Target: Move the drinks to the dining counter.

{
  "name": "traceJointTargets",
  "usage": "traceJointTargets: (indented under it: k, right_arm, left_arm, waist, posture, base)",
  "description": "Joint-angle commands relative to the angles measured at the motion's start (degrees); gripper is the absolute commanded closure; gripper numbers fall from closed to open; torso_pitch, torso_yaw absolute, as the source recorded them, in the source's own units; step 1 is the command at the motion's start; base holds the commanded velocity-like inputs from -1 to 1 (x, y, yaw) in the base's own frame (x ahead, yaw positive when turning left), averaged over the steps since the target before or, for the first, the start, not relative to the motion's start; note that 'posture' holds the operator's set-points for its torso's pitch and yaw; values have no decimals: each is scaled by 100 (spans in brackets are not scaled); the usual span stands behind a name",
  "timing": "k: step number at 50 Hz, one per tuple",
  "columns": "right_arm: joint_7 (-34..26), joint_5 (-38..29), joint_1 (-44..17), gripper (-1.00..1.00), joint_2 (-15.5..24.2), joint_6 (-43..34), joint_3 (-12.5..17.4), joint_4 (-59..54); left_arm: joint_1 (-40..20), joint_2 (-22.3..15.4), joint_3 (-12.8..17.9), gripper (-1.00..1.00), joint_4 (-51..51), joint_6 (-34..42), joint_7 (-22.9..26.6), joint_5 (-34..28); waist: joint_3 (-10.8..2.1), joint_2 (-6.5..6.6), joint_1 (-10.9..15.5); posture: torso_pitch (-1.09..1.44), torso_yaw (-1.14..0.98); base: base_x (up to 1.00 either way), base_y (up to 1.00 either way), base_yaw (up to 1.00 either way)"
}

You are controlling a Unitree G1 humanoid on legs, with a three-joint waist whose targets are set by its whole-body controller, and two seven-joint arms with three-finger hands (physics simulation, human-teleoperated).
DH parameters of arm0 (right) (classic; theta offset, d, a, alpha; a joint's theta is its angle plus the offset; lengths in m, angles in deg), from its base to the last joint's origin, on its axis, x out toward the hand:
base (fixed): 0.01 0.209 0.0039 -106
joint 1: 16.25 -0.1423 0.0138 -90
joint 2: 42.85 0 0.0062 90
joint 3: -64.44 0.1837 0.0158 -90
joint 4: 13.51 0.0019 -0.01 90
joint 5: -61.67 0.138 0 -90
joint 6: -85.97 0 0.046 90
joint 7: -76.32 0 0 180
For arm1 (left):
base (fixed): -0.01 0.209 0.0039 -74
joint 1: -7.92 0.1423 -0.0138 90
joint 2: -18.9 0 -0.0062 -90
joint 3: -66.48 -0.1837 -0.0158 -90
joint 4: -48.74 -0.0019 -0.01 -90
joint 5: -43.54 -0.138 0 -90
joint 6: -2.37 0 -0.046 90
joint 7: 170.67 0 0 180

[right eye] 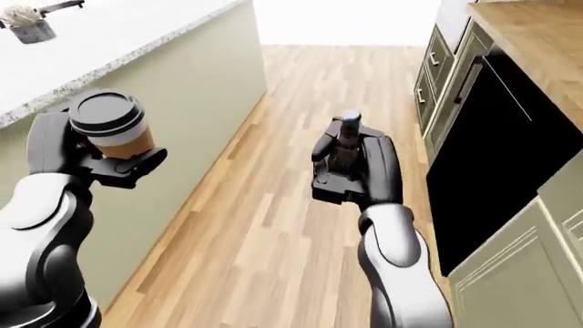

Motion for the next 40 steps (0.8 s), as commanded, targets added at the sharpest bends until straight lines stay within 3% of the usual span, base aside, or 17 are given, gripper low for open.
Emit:
traceJointTargets:
  k: [1, 4, 7, 8, 9, 10, 13, 18, 22, 24, 25, 27, 32, 34, 36, 37, 40]
  right_arm:
    - [17, -17, -240, 100, 52, 368, 47, 336]
    - [3, -64, -219, 100, 67, 391, 33, 319]
    - [-16, -87, -201, 100, 59, 439, 17, 286]
    - [-21, -90, -196, 100, 55, 446, 16, 286]
    - [-33, -89, -185, 100, 49, 492, 29, 256]
    - [-32, -97, -196, 100, 48, 481, 25, 252]
    - [-46, -107, -194, 100, 43, 436, 16, 310]
    - [-51, -125, -212, 100, 30, 393, 6, 343]
    - [-50, -156, -224, 100, 29, 346, -22, 376]
    - [-57, -168, -243, 100, 29, 295, -24, 417]
    - [-61, -170, -249, 100, 28, 286, -20, 424]
    - [-67, -174, -256, 100, 25, 273, -11, 435]
    - [-90, -194, -190, 100, 19, 444, -13, 322]
    - [-96, -194, -187, 100, 15, 433, -3, 343]
    - [-97, -198, -178, 100, 13, 446, -9, 336]
    - [-103, -200, -156, 100, 11, 499, -9, 303]
    - [-103, -210, -152, 100, 5, 512, -21, 290]
  left_arm:
    - [-226, -83, 97, 100, 376, -262, -52, -63]
    - [-228, -83, 88, 100, 389, -254, -50, -72]
    - [-232, -84, 85, 100, 391, -252, -46, -77]
    - [-231, -83, 84, 100, 382, -262, -47, -80]
    - [-232, -82, 78, 100, 372, -271, -48, -84]
    - [-241, -86, 75, 100, 375, -260, -46, -88]
    - [-223, -78, 72, 100, 379, -275, -37, -93]
    - [-211, -78, 90, 100, 399, -269, -28, -97]
    - [-204, -83, 98, 100, 399, -275, -20, -98]
    - [-216, -93, 102, 100, 449, -222, -11, -99]
    - [-215, -96, 108, 100, 442, -234, -8, -99]
    - [-247, -105, 109, 100, 458, -192, -7, -100]
    - [-217, -77, 92, 100, 410, -273, -17, -104]
    - [-228, -82, 93, 100, 450, -228, -13, -104]
    - [-224, -81, 92, 100, 446, -239, -13, -104]
    - [-219, -79, 91, 100, 439, -251, -15, -106]
    - [-221, -78, 94, 100, 435, -252, -14, -105]
  waist:
    - [-350, -99, 19]
    - [-255, -231, -52]
    - [-208, -657, -195]
    - [-255, -934, -322]
    - [-481, -1111, -411]
    - [-235, -828, -351]
    - [-362, -833, -367]
    - [-325, -609, -319]
    - [-261, -303, -278]
    - [-318, -2, -242]
    - [-410, -22, -240]
    - [-263, -59, -165]
    - [-247, -478, -117]
    - [-163, -702, -164]
    - [-286, -1164, -267]
    - [-240, -865, -270]
    - [-299, -920, -249]
  posture:
    - [0, 0]
    - [0, 0]
    - [0, 0]
    - [0, 0]
    - [0, 0]
    - [0, 0]
    - [0, 0]
    - [0, 0]
    - [0, 0]
    - [0, 0]
    - [0, 0]
    - [0, 0]
    - [0, 0]
    - [0, 0]
    - [0, 0]
    - [0, 0]
    - [0, 0]
  base:
    - [0, 0, 100]
    - [0, 0, 100]
    - [0, 0, 100]
    - [0, 0, 100]
    - [0, 0, 100]
    - [0, 0, 100]
    - [0, 0, 100]
    - [0, 0, 100]
    - [0, 0, 100]
    - [0, 0, 100]
    - [0, 0, 100]
    - [0, 0, 100]
    - [0, 0, 100]
    - [0, 0, 100]
    - [0, 0, 100]
    - [0, 0, 100]
    - [0, 0, 100]
